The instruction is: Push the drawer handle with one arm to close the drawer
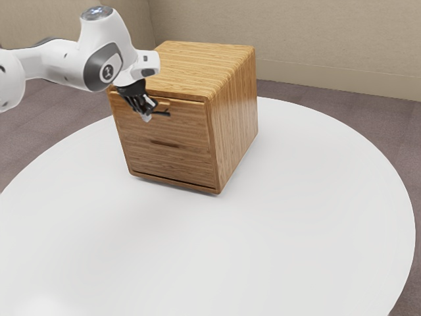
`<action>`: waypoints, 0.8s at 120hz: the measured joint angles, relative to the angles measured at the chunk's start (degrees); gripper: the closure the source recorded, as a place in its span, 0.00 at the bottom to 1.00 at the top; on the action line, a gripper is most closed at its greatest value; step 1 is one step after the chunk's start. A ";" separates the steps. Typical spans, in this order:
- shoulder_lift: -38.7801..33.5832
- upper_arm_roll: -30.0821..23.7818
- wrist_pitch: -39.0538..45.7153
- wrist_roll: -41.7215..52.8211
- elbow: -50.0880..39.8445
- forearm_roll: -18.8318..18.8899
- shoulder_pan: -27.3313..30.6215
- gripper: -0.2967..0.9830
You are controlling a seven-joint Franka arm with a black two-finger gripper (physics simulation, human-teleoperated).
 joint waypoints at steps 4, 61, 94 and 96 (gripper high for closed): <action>-0.33 0.69 0.01 0.19 -0.55 -0.27 -0.57 0.85; -31.67 0.10 -14.89 -9.76 -24.30 -9.58 0.01 0.58; -32.90 -0.52 -30.45 -9.73 -16.46 -8.98 0.59 0.33; -32.90 -0.52 -30.89 -9.56 -16.48 -8.88 0.61 0.32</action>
